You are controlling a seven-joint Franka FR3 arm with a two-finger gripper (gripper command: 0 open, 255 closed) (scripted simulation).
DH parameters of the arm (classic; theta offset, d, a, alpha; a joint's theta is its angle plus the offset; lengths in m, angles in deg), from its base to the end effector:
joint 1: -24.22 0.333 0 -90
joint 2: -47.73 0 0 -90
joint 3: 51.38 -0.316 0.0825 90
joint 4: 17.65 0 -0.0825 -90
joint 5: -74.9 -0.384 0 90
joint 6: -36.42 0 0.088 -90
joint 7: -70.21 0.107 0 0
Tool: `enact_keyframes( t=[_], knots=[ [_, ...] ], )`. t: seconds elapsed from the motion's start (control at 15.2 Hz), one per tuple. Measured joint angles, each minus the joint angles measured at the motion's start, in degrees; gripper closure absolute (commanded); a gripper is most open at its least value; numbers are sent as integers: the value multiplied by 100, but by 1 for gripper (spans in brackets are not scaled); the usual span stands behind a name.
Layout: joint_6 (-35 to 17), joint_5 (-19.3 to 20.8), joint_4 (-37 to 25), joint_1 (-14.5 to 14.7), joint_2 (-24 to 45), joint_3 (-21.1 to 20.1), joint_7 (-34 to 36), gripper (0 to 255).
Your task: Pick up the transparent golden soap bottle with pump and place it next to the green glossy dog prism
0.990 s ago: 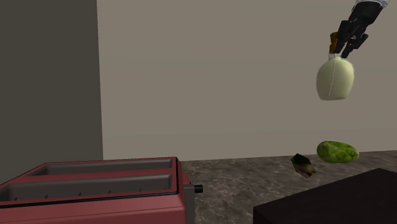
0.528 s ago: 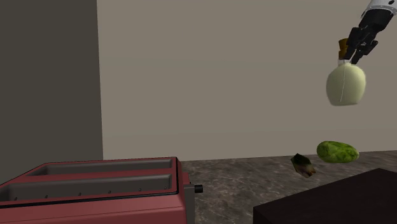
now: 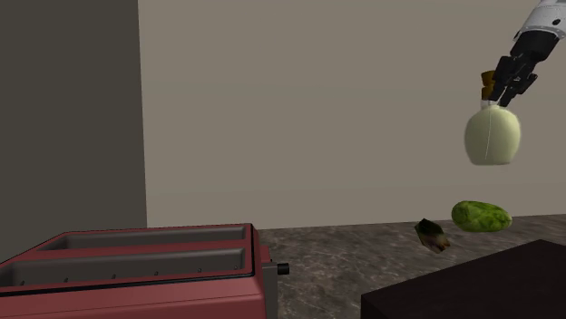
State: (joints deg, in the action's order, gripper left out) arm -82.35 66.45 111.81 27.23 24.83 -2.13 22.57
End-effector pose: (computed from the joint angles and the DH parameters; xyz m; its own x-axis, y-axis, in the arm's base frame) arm 0.3184 -0.3564 0.4753 0.9364 -0.0571 0.3461 0.0309 -0.9694 -0.2435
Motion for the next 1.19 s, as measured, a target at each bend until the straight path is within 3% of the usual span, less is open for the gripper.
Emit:
enact_keyframes(
  t=[1.19],
  knots=[
    [-1213, -710, 791, 488, 710, 726, -956, 255]
  ],
)
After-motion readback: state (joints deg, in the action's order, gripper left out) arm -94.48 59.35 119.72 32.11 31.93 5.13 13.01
